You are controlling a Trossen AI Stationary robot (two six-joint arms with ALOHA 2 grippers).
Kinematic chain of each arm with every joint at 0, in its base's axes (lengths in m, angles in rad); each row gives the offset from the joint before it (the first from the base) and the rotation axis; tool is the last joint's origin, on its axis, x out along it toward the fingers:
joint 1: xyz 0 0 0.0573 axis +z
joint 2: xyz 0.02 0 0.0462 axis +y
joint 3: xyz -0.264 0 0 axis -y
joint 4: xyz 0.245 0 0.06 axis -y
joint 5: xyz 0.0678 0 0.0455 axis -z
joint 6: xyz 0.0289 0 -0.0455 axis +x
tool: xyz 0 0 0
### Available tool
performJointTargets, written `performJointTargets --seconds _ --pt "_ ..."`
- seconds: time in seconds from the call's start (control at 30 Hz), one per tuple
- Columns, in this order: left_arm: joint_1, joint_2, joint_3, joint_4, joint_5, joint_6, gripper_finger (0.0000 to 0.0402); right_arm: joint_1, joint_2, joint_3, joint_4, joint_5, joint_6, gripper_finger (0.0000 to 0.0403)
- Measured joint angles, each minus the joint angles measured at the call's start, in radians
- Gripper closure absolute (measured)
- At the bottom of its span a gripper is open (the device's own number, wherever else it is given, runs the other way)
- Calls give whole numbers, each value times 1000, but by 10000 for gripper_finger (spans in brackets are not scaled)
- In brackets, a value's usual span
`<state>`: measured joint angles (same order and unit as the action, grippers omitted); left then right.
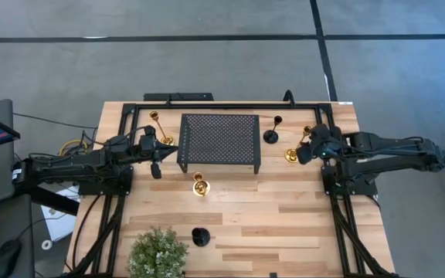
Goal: Pick & Place candle stick holders
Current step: Put the right large gold candle holder on the shelf
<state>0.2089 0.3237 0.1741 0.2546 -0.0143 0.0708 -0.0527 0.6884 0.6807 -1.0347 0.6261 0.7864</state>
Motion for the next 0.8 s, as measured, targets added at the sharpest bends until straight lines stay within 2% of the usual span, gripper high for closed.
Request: performJointTargets --seconds 0.13,0.4,0.7,0.8 --pt "0 0 0 0 0 0 394 -10 1 0 31 55 -7 204" --pt "0 0 0 0 0 0 394 -9 1 0 97 63 -37 250" --pt "0 0 0 0 0 0 394 -5 6 0 100 84 -37 373" --pt "0 0 0 0 0 0 394 11 5 0 100 81 -36 386"
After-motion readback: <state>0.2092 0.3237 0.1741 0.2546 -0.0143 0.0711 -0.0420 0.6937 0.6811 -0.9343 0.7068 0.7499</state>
